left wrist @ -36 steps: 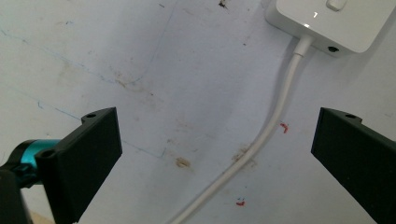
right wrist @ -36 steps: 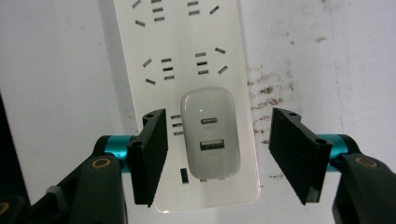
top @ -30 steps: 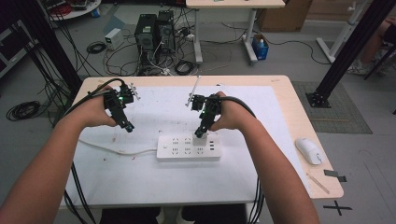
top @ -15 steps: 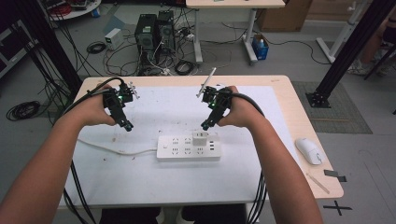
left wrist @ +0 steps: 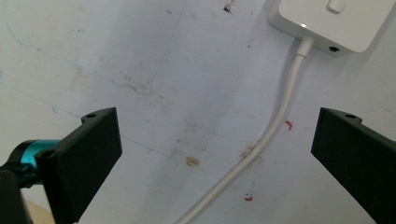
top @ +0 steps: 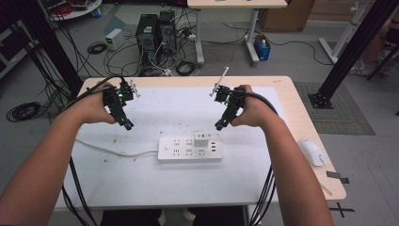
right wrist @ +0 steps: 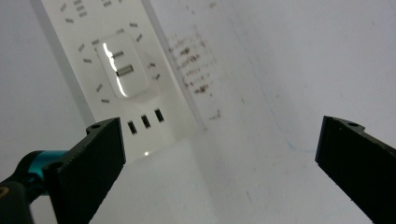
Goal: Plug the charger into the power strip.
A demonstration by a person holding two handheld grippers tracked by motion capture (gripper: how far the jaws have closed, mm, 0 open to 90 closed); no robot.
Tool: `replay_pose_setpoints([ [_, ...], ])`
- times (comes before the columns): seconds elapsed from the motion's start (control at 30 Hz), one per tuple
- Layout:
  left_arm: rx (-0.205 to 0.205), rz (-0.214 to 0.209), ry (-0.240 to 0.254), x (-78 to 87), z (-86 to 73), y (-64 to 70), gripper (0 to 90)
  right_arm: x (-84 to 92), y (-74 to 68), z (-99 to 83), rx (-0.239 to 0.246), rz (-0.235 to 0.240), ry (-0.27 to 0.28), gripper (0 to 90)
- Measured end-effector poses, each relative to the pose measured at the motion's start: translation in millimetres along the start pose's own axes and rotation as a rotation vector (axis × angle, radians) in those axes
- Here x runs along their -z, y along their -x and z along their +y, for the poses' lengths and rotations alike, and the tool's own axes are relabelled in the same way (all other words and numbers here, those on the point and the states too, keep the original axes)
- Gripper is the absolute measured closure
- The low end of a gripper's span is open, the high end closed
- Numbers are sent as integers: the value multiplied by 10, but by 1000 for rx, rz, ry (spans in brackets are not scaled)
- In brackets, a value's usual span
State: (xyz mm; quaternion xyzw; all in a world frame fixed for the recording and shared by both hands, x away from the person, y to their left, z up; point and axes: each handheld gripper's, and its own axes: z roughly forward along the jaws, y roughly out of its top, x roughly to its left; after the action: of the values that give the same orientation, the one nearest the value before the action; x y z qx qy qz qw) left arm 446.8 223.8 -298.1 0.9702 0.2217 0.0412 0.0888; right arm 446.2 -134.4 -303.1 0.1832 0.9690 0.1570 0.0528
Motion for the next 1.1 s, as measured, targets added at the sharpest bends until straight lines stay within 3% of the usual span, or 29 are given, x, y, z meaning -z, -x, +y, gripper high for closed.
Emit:
replay_pose_setpoints([
  [0.27, -27, -17, 0, 102, 74, -40, 18, 31, 72, 1, 19, 1, -105, 10],
  [0.4, -34, -15, -10, 148, 107, -52, 18, 57, 91, 14, 25, -8, -126, 10],
  [0.7, -59, -18, -27, 201, 127, 2, 18, 132, 90, -4, 14, -38, -148, 10],
  [1.1, -41, -25, -33, 126, 83, -20, 18, 140, 89, -73, 13, -48, -157, 10],
])
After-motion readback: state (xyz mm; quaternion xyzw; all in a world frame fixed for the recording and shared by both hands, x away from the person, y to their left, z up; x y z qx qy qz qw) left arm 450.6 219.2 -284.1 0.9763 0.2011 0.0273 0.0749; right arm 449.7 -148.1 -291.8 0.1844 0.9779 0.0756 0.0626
